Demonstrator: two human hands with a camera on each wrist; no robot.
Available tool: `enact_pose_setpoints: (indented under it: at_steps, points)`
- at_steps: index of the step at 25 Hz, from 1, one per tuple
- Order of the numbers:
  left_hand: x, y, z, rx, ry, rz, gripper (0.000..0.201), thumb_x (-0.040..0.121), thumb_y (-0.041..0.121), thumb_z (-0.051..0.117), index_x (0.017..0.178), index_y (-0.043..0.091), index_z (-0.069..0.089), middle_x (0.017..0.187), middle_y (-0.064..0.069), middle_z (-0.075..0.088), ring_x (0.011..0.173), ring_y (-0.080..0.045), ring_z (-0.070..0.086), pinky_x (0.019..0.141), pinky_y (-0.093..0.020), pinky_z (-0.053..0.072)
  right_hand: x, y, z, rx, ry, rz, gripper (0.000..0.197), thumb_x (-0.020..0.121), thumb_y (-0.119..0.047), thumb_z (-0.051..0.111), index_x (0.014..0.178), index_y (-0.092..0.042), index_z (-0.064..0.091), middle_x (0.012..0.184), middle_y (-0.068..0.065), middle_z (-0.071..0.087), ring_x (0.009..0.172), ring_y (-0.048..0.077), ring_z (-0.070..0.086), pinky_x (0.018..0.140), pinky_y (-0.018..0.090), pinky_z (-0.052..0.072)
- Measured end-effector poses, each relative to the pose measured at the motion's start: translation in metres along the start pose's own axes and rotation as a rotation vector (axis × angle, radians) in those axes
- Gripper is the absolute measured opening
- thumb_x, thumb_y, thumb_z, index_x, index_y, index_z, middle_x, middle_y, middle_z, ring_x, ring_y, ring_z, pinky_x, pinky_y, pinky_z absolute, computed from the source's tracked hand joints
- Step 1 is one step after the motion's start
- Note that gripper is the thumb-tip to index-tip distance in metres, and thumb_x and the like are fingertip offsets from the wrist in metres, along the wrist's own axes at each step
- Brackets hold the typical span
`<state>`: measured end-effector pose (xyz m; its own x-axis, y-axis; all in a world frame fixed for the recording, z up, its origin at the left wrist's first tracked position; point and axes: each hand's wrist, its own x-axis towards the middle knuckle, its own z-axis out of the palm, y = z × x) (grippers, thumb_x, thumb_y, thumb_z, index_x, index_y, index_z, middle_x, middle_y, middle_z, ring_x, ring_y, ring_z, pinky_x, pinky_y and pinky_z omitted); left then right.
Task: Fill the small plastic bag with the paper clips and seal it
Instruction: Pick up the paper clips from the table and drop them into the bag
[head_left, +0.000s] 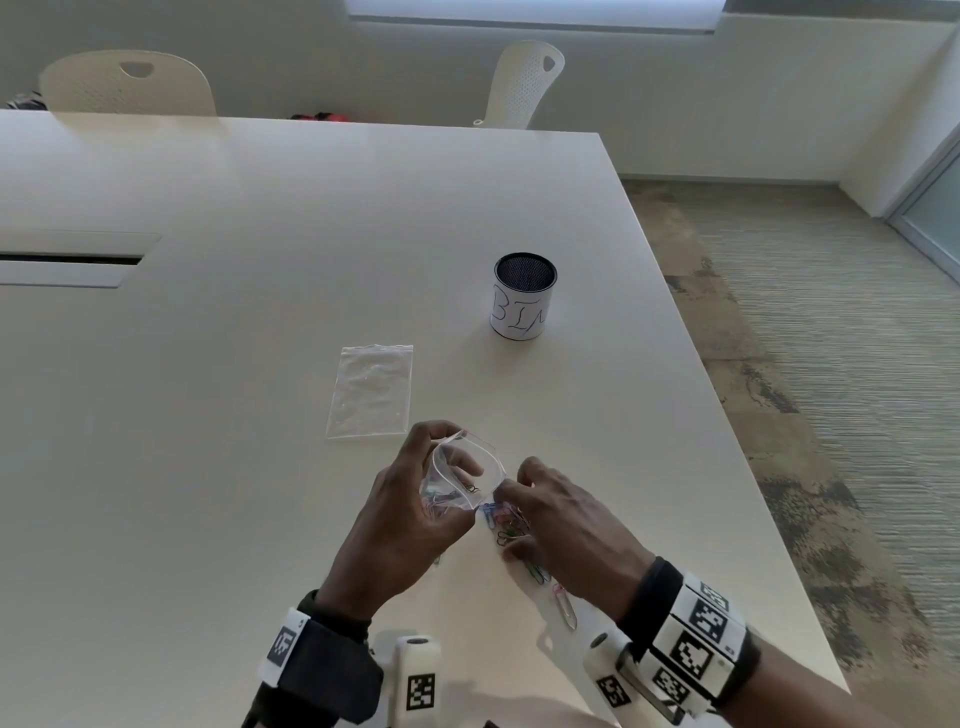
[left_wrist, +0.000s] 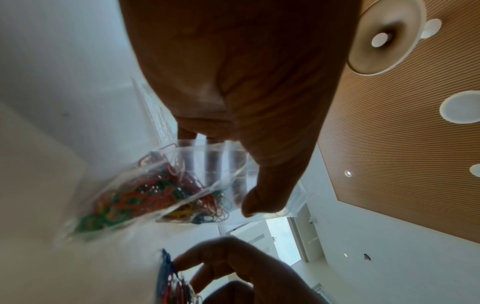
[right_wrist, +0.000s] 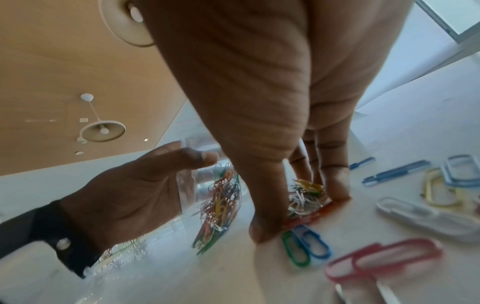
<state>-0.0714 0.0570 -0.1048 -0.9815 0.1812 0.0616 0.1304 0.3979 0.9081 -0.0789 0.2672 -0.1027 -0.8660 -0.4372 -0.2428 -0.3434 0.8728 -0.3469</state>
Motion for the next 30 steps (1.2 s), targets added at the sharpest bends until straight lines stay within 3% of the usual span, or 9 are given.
enact_pose_setpoints:
  at_steps: [3,7,12,16,17,20,23,27,30]
  points:
    - [-0.001,0.000,0.000,0.000,0.005,-0.005,0.065,0.085,0.002,0.084,0.131,0.032,0.049,0.108,0.014,0.074,0.089,-0.018,0.075,0.075,-0.035,0.063,0.000,0.002,0.001,0.020,0.062,0.002,0.011,0.100,-0.017,0.061,0.110,-0.019,0.065,0.108,0.002,0.056,0.097,0.021,0.061,0.082,0.036,0.055]
    - [-0.001,0.000,0.000,-0.006,0.000,0.000,0.065,0.085,0.004,0.086,0.131,0.031,0.049,0.108,0.015,0.074,0.093,-0.014,0.076,0.077,-0.031,0.064,-0.001,0.004,-0.001,0.027,0.124,-0.020,0.019,0.101,-0.009,0.054,0.102,-0.012,0.073,0.099,0.005,0.062,0.085,0.023,0.064,0.070,0.031,0.048]
    - [-0.001,0.001,-0.001,0.005,-0.015,-0.014,0.064,0.085,0.005,0.085,0.131,0.032,0.049,0.110,0.015,0.073,0.092,-0.017,0.075,0.077,-0.039,0.064,0.002,0.016,0.001,0.098,0.174,0.027,0.016,0.096,-0.007,0.064,0.092,-0.013,0.078,0.089,0.003,0.071,0.078,0.021,0.069,0.071,0.038,0.058]
    - [-0.001,0.003,-0.002,0.007,-0.020,-0.024,0.064,0.085,0.006,0.085,0.130,0.033,0.049,0.110,0.014,0.074,0.092,-0.019,0.076,0.075,-0.043,0.063,0.000,0.026,-0.016,0.331,0.196,0.099,0.008,0.091,-0.009,0.077,0.091,-0.015,0.083,0.083,-0.003,0.078,0.069,0.004,0.069,0.065,0.012,0.053]
    - [-0.001,0.004,-0.002,0.009,-0.021,-0.027,0.064,0.085,0.007,0.085,0.130,0.034,0.048,0.111,0.014,0.074,0.091,-0.019,0.075,0.074,-0.045,0.063,-0.002,0.028,-0.024,0.423,0.219,0.113,0.008,0.090,-0.008,0.080,0.090,-0.016,0.083,0.078,-0.004,0.077,0.065,0.001,0.069,0.066,0.011,0.053]
    - [-0.001,0.005,-0.001,0.016,-0.025,-0.034,0.064,0.085,0.007,0.084,0.131,0.033,0.048,0.110,0.016,0.073,0.092,-0.017,0.075,0.069,-0.046,0.064,-0.008,0.024,-0.054,0.771,0.353,0.115,0.008,0.085,-0.002,0.083,0.087,-0.011,0.083,0.073,0.005,0.079,0.063,0.008,0.071,0.070,0.020,0.059]
    - [-0.001,0.005,-0.002,0.022,-0.029,-0.029,0.065,0.085,0.004,0.083,0.131,0.034,0.048,0.110,0.018,0.073,0.093,-0.013,0.076,0.071,-0.044,0.065,-0.012,0.001,-0.072,0.922,0.425,0.004,0.009,0.085,-0.004,0.083,0.093,-0.008,0.083,0.079,0.005,0.081,0.070,0.012,0.076,0.074,0.022,0.062]
    - [-0.001,0.010,-0.003,0.029,-0.035,-0.027,0.063,0.084,0.003,0.082,0.128,0.034,0.049,0.107,0.020,0.074,0.087,-0.010,0.076,0.069,-0.036,0.064,-0.003,-0.025,-0.058,0.755,0.477,-0.135,0.011,0.086,-0.005,0.083,0.095,-0.013,0.084,0.087,-0.004,0.081,0.078,0.008,0.078,0.078,0.028,0.064]
    - [-0.002,0.012,-0.003,0.041,-0.027,-0.029,0.062,0.084,0.002,0.080,0.127,0.035,0.050,0.106,0.016,0.074,0.082,-0.012,0.074,0.068,-0.031,0.061,0.003,-0.030,-0.049,0.531,0.401,-0.214,0.012,0.090,-0.015,0.080,0.101,-0.018,0.084,0.094,-0.004,0.079,0.081,0.008,0.076,0.076,0.033,0.063]
